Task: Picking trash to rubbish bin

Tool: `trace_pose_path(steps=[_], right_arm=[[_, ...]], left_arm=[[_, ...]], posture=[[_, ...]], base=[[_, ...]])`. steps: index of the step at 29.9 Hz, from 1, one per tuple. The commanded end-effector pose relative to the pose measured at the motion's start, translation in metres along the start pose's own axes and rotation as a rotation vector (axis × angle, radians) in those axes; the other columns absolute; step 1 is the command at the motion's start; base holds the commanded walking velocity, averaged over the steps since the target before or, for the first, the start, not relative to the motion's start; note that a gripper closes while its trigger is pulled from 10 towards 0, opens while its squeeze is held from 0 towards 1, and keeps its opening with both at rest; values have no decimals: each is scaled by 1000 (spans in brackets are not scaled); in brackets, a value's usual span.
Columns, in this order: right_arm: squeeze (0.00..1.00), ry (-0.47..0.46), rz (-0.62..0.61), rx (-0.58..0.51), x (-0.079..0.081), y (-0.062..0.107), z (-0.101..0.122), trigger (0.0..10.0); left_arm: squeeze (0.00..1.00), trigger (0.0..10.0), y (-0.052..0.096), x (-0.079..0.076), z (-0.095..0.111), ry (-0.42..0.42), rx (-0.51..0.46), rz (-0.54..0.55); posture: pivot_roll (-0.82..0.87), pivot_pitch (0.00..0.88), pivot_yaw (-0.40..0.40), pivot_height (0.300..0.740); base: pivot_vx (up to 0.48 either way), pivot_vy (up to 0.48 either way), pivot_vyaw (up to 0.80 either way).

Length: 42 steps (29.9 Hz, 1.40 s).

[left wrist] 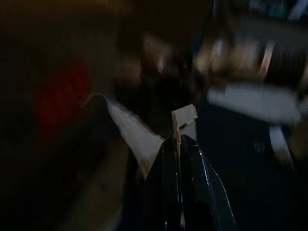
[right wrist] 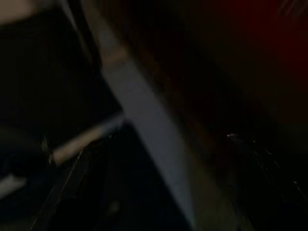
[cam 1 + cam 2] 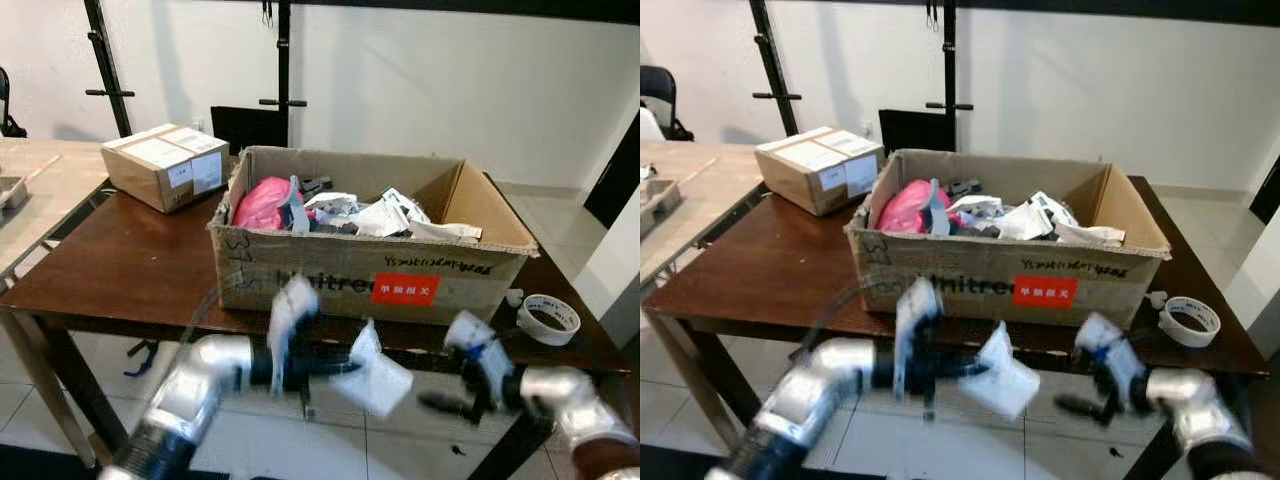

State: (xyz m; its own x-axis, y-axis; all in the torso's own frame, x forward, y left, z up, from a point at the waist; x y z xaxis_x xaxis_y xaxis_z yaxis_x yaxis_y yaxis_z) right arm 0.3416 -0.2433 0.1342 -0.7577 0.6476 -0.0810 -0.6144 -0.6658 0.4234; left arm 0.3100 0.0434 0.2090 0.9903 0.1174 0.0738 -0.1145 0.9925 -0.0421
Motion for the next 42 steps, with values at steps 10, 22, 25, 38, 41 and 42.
trace_pose_path(steps=[10, 22, 25, 38, 41, 42], right_arm=[[0, 38, -69, -548, -22, 37, 130, 10000], [0, 11, 4, -854, -6, 45, 205, 10000], [0, 7, -93, -806, -12, 34, 208, 10000], [0, -50, -246, -717, -19, 5, 197, 10000], [0, -57, -248, -717, -18, 3, 197, 10000], [0, -57, -248, -717, -18, 3, 197, 10000]], left_arm=[[0, 10000, 12, 31, 138, -267, -447, 134], [0, 10000, 3, 100, 135, -371, -196, 499], [0, 10000, 7, 122, 116, -398, -49, 659], [651, 10000, -4, 132, 109, -308, -99, 731], [1000, 10000, -6, 131, 110, -306, -108, 726], [1000, 10000, -6, 131, 110, -306, -108, 726]], posture=[[6, 73, -21, 740], [13, 87, -14, 740], [11, 89, -9, 740], [-5, 112, 21, 740], [-4, 116, 24, 740], [-4, 116, 24, 740]], base=[[0, 0, 0], [0, 0, 0], [0, 0, 0], [0, 0, 0], [0, 0, 0], [0, 0, 0]])
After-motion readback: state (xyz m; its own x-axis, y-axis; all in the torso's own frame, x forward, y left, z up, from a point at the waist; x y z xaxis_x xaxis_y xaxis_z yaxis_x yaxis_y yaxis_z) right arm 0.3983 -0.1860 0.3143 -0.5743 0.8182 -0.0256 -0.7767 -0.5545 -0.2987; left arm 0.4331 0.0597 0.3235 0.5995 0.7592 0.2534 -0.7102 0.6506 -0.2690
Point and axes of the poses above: a point about 5 cm out from each wrist's last joint towards the gripper, its own y axis pointing back from the gripper into the wrist, its own z axis along the axis of the wrist's last joint, x = y × z, the point moved 3 cm from there along -y, pointing out of the wrist towards the gripper, and after that the axes turned 5 degrees about -y, right-handed, at the moved point
